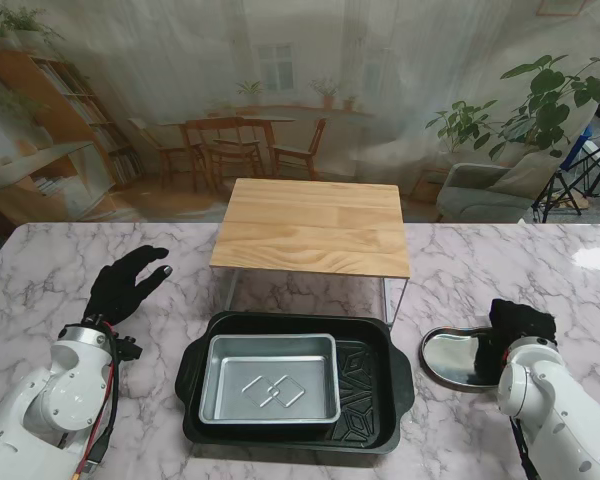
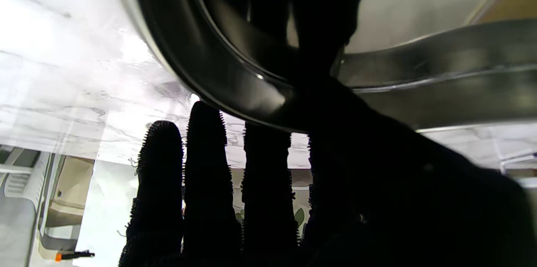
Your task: Stack the baking trays onto the shelf
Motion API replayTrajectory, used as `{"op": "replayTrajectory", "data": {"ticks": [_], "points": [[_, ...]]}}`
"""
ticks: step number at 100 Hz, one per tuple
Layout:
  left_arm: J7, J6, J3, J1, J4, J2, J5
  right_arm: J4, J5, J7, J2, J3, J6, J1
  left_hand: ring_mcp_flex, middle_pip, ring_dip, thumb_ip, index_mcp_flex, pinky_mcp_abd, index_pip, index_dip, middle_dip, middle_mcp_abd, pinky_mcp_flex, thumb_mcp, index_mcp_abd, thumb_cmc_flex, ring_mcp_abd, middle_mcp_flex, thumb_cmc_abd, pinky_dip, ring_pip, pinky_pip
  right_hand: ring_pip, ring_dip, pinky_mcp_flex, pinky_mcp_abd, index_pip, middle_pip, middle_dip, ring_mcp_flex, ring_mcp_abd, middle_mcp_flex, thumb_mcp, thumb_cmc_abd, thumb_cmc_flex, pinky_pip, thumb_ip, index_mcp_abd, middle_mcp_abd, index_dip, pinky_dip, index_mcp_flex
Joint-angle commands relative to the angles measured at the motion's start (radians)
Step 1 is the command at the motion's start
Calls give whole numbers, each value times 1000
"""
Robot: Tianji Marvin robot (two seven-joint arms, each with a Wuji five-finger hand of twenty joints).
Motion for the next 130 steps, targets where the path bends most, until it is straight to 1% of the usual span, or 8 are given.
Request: {"op": "replayTrajectory", "data": {"ticks": [1,19,26,36,60,82,105,130], "points": [[-13,5,4,0,-3,-1,0,16,16,29,-8,-4,1,-25,2,-9,14,23,20,-5,-10,13,9,-3,-15,-20,5,29,-9,4,52,23,-22,-27,-11,2,41,15,69,164,20,158,-35,3,6,24,103,10,15,-43,-6,47,-26,-34],[-14,7,5,0,-3,0,2,26,45,7,-14,2,-7,-32,2,-9,14,23,20,-6,-9,13,9,-3,-14,-20,4,29,-9,4,53,23,-22,-28,39,56,70,-21,55,232,40,196,-82,-32,17,69,133,33,15,-30,4,-16,-38,-68],[-14,7,6,-1,-2,0,5,24,59,2,-17,7,-10,-37,2,-9,14,23,21,-6,-9,12,9,-2,-14,-19,3,29,-10,4,53,23,-22,-28,90,96,88,6,23,242,86,216,-72,-32,21,100,139,65,16,-5,13,-71,-28,-59],[-15,8,7,-2,-1,0,5,23,75,-9,-21,13,-10,-41,2,-9,14,23,20,-6,-10,11,9,-4,-14,-20,3,27,-8,4,54,23,-22,-28,169,144,145,97,1,231,169,287,-35,-27,31,117,144,113,16,2,13,-101,-19,-28],[-12,6,7,-4,1,0,6,10,146,3,-31,26,-10,-50,2,-8,14,22,20,-9,-11,8,10,-3,-13,-21,5,24,-10,2,58,23,-21,-28,237,180,264,186,-10,283,306,420,1,-87,32,173,169,162,12,-42,67,-48,-42,-6],[-11,9,9,-4,1,0,5,-7,223,27,-39,46,-14,-65,0,-9,14,22,20,-8,-11,5,9,-3,-15,-21,6,24,-8,-1,61,21,-21,-30,423,244,378,206,-34,324,354,491,-7,-131,2,232,186,239,16,-114,99,37,-75,40],[-11,11,11,-4,1,-1,2,-20,305,27,-51,74,-27,-85,-1,-9,14,21,19,-10,-12,1,9,-2,-17,-22,5,20,-7,-3,65,19,-21,-33,533,234,421,217,-75,322,365,490,-2,-132,12,229,193,276,14,-145,114,133,-99,153],[-9,12,12,-5,1,-1,3,-38,335,2,-61,93,-30,-105,-1,-9,14,19,19,-9,-13,-4,9,-4,-18,-23,6,18,-9,-5,69,17,-20,-36,632,283,422,211,-138,306,400,491,-22,-100,22,233,187,306,18,-41,121,19,-63,179]]}}
